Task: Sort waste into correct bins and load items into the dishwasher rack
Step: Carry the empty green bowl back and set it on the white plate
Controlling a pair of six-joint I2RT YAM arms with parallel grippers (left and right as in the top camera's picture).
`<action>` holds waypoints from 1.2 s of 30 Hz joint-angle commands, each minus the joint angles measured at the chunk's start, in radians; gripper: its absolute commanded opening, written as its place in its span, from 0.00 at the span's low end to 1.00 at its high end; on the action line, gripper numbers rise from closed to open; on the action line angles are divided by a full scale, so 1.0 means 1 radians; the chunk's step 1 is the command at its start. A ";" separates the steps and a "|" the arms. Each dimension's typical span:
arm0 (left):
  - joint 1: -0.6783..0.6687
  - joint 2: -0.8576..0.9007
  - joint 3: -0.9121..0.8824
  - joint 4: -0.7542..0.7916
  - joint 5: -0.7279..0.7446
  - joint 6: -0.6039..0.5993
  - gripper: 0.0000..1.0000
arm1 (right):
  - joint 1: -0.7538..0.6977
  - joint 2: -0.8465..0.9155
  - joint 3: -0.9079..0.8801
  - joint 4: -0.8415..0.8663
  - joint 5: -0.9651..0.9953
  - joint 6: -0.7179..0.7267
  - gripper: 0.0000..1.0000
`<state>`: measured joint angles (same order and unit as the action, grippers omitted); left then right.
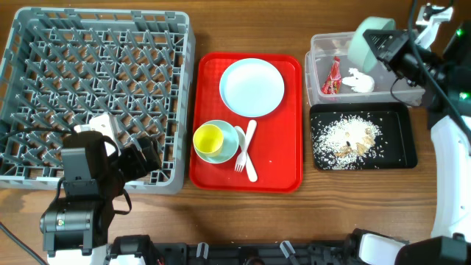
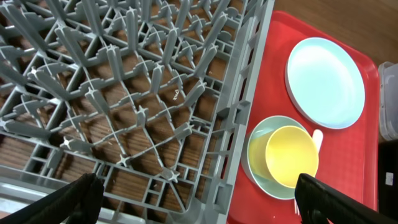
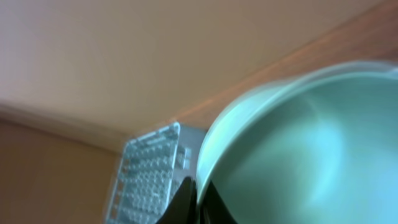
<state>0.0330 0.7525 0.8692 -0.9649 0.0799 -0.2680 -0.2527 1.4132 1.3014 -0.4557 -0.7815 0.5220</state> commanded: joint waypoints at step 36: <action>0.005 -0.006 0.019 0.003 0.009 -0.002 1.00 | 0.777 0.496 0.060 0.042 0.575 -0.621 0.04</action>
<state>0.0330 0.7525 0.8692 -0.9649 0.0799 -0.2680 0.5220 1.8683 1.3491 -0.4034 -0.1513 -0.1349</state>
